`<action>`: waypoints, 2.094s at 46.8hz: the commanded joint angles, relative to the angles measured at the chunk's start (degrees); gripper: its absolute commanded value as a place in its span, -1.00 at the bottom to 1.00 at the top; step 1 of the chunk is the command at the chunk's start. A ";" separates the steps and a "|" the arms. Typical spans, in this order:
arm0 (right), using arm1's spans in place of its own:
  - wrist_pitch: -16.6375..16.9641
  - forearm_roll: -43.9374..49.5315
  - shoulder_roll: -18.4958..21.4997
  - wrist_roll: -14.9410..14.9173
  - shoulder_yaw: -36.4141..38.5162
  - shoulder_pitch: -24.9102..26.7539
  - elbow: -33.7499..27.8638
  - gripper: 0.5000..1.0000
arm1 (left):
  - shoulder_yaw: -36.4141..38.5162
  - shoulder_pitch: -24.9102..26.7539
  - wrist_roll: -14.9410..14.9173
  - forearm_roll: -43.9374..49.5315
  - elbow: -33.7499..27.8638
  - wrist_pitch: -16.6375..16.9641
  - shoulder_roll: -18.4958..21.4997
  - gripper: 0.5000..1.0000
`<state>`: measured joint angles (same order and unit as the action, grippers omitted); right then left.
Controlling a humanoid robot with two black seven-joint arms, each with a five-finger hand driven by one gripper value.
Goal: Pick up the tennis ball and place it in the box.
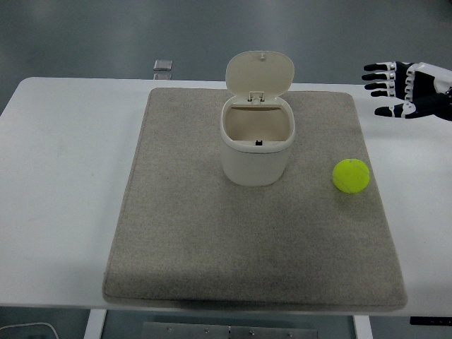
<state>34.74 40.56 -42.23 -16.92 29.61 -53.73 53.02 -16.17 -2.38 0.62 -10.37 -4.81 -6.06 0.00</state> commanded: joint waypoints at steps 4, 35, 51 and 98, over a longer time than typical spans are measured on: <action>-1.51 8.47 -0.13 -2.06 0.10 1.61 3.75 0.65 | 0.00 0.01 0.00 0.00 -0.03 0.00 0.00 0.97; -14.07 33.36 0.39 -6.81 -3.33 6.97 10.26 0.65 | 0.00 0.01 0.00 0.00 -0.03 0.00 0.00 0.97; -20.06 38.11 0.40 -8.21 -5.88 7.59 10.26 0.64 | 0.00 0.01 0.00 0.00 -0.03 0.00 0.00 0.97; -20.85 39.25 -0.04 -9.62 -6.67 7.50 10.08 0.30 | 0.00 0.01 0.00 0.00 -0.03 0.00 0.00 0.97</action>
<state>13.89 79.76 -42.28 -26.54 22.95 -46.23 63.10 -16.17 -2.37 0.62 -10.37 -4.84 -6.06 0.00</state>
